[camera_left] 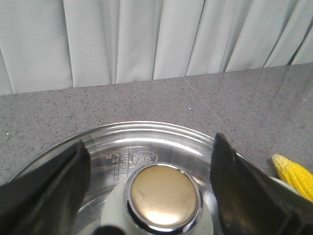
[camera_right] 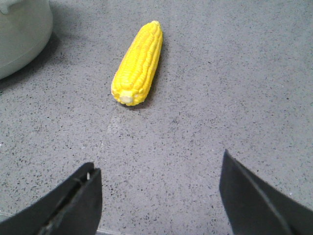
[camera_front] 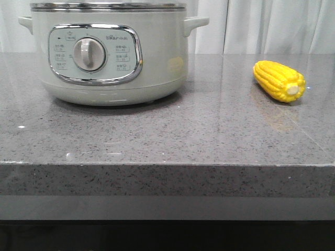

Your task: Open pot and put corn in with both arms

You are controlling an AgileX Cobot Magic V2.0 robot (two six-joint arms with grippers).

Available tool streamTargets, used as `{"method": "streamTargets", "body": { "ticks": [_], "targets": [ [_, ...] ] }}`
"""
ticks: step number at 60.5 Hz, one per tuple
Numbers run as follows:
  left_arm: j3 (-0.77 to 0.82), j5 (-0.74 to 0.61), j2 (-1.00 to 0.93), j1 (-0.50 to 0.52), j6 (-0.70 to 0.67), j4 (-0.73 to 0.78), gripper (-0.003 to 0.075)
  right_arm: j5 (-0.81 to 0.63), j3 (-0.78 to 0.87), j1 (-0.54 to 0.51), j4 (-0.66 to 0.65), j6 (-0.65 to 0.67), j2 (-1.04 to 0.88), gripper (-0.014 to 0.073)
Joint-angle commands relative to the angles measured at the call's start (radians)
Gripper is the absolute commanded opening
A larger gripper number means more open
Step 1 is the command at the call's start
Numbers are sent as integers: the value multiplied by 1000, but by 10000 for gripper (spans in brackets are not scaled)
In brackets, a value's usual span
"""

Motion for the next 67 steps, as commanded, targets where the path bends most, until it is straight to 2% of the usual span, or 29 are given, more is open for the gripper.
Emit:
{"method": "streamTargets", "body": {
  "ticks": [1, 54, 58, 67],
  "targets": [
    [-47, -97, -19, -9, -2, -11, 514, -85, -37, -6, 1, -13, 11, 528],
    [-47, -77, 48, -29, -2, -9, 511, -95, -37, -6, 1, -13, 11, 528],
    [-47, -81, 48, -29, -2, -9, 484, -95, -37, -6, 1, -13, 11, 528],
    [-47, -79, 48, -29, -2, -9, 341, -95, -37, -6, 1, -13, 11, 528]
  ]
}}
